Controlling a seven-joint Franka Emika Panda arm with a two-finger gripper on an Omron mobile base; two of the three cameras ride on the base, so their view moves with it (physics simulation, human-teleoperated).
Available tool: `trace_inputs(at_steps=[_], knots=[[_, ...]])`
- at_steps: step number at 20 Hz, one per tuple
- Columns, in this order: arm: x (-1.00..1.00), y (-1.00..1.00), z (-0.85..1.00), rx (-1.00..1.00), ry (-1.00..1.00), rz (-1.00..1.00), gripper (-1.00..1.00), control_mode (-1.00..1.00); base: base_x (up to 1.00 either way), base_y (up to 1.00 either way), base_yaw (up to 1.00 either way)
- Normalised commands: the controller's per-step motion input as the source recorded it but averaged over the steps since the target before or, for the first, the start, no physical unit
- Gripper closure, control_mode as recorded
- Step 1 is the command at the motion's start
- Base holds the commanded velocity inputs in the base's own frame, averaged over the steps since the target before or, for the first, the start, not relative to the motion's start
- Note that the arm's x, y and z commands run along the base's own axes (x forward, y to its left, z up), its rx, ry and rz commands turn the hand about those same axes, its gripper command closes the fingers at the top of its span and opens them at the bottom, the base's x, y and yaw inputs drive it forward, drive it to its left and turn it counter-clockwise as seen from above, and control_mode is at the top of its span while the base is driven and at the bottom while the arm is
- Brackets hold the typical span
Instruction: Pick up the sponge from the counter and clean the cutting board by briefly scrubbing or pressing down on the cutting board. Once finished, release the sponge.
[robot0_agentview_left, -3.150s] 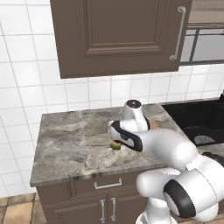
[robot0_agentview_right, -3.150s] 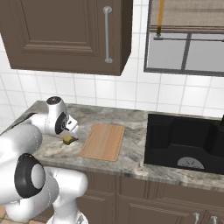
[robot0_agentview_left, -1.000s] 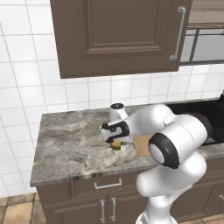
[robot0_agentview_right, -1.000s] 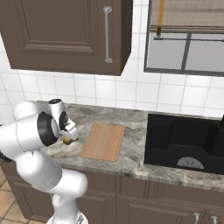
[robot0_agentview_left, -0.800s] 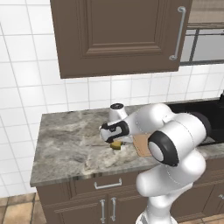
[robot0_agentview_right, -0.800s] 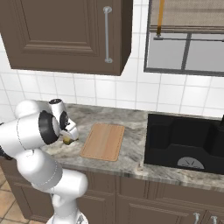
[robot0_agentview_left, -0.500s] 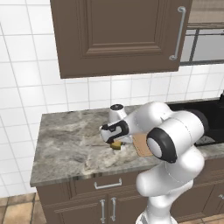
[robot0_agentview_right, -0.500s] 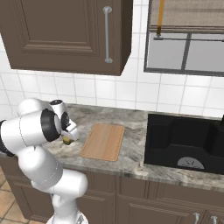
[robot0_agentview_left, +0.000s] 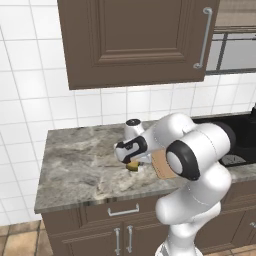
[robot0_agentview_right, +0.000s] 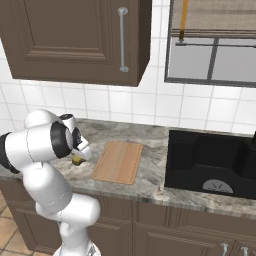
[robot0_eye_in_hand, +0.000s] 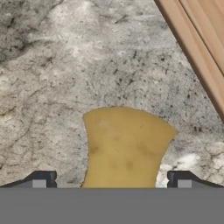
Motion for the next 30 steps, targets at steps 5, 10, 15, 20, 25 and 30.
trace_inputs(at_steps=[5,10,15,20,25,30], knots=[[0.07,0.00,0.00,0.00,0.00,-0.02,-1.00,-1.00,0.00,0.00,0.00],[0.04,0.00,-0.02,0.00,0.00,-0.02,1.00,-1.00,0.00,0.00,0.00],[0.07,0.00,-0.13,0.00,0.00,-0.02,1.00,-1.00,0.00,0.00,0.00],[0.03,0.00,-0.18,0.00,0.00,-0.02,1.00,-1.00,0.00,0.00,0.00],[0.00,0.00,-0.13,0.00,0.00,-0.01,1.00,-1.00,0.00,0.00,0.00],[-0.13,-0.21,0.13,0.00,0.00,-0.01,1.00,-1.00,0.00,0.00,0.00]])
